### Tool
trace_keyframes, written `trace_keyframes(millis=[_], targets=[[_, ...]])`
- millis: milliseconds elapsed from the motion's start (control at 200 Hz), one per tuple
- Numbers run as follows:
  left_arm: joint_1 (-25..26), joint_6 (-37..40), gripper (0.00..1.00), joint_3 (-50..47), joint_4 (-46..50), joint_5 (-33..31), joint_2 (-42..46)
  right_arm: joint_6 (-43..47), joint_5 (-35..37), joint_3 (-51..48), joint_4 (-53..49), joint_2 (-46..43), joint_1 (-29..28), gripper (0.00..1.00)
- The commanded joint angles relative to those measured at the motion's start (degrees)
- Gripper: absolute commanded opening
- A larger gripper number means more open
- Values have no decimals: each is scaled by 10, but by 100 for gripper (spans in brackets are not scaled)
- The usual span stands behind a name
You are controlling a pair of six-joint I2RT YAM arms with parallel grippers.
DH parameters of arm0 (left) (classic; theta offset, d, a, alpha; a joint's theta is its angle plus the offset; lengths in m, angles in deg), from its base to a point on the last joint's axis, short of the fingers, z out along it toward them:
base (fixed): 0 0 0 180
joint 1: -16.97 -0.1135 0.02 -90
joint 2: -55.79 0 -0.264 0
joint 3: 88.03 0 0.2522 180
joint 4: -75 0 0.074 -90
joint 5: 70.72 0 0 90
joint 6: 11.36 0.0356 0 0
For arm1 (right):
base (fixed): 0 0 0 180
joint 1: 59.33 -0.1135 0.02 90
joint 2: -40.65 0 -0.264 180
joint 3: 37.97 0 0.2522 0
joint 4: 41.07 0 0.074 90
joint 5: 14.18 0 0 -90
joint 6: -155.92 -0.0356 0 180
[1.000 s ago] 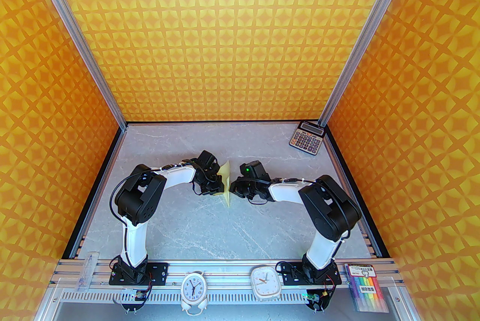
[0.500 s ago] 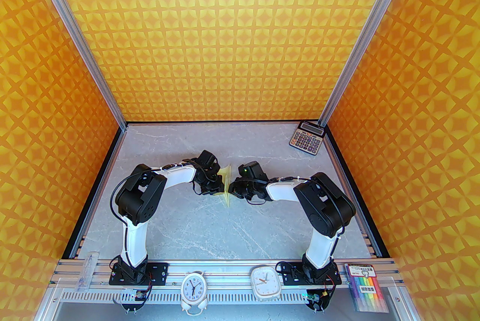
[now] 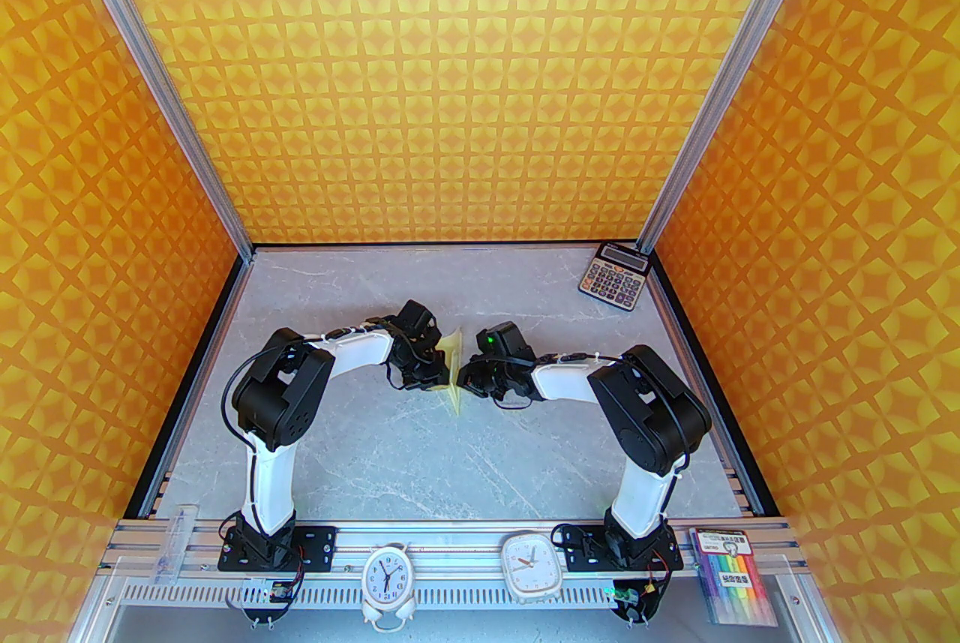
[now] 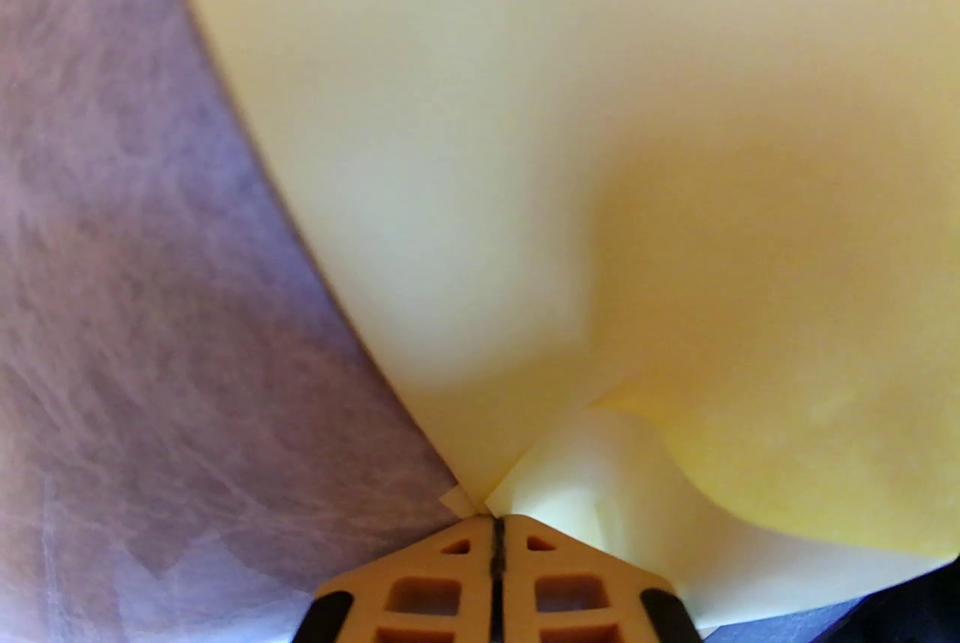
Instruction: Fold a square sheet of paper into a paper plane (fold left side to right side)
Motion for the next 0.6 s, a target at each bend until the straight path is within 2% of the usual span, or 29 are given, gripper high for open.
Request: trace_keyframes(millis=[0,300,595], targets=[[15,12,6,3,25,-17,-35,11,11,4,-17,-13,-4,9],[15,9,5,4,30,-17,-44,12,3,2,-27,-56,-4,10],[16,11,5,7,32,-17,-44,-11,-17,2,17,-15,-6,10]])
